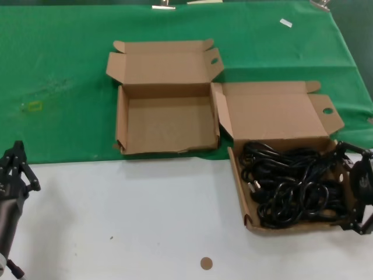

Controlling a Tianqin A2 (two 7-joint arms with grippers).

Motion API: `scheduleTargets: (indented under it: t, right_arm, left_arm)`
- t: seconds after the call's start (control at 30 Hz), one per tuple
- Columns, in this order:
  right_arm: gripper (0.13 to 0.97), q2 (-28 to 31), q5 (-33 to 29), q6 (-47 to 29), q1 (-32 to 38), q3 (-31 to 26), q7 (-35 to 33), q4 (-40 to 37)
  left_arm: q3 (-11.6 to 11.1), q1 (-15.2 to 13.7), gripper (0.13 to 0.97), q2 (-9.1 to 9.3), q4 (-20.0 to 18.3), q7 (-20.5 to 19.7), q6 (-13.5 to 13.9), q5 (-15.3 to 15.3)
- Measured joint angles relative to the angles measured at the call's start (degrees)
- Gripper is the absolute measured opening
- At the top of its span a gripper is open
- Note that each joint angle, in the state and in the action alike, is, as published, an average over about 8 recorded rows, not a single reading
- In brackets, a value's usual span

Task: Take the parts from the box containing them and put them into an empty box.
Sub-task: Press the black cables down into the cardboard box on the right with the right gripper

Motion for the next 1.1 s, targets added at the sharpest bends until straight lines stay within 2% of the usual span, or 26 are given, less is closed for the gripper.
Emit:
scheduleTargets:
  t: [0.3,0.43,0.73,1.0,1.1]
  right_arm:
    - [0.879,-1.99,-4.24,-4.58,4.59,-2.16,-1.91,-4.88]
    - [0.879,-3.45,-6.05,-5.21,6.65,-2.87,-2.71,-7.17]
    - [0.731,-6.15,-8.59,-5.47,9.72,-3.76,-3.8,-10.19]
    - [0.515,-7.94,-9.78,-5.54,11.42,-4.26,-4.27,-11.27]
    - [0.515,-8.4,-10.03,-5.57,11.72,-4.39,-4.34,-11.39]
  left_arm:
    - [0.0,0.0,0.144,0.0,0.0,0.0,0.0,0.0]
    - [0.0,0.0,0.144,0.0,0.0,0.0,0.0,0.0]
    - [0.0,0.0,0.144,0.0,0.0,0.0,0.0,0.0]
    - [0.0,0.0,0.144,0.0,0.0,0.0,0.0,0.0]
    - [0.0,0.0,0.144,0.0,0.0,0.0,0.0,0.0]
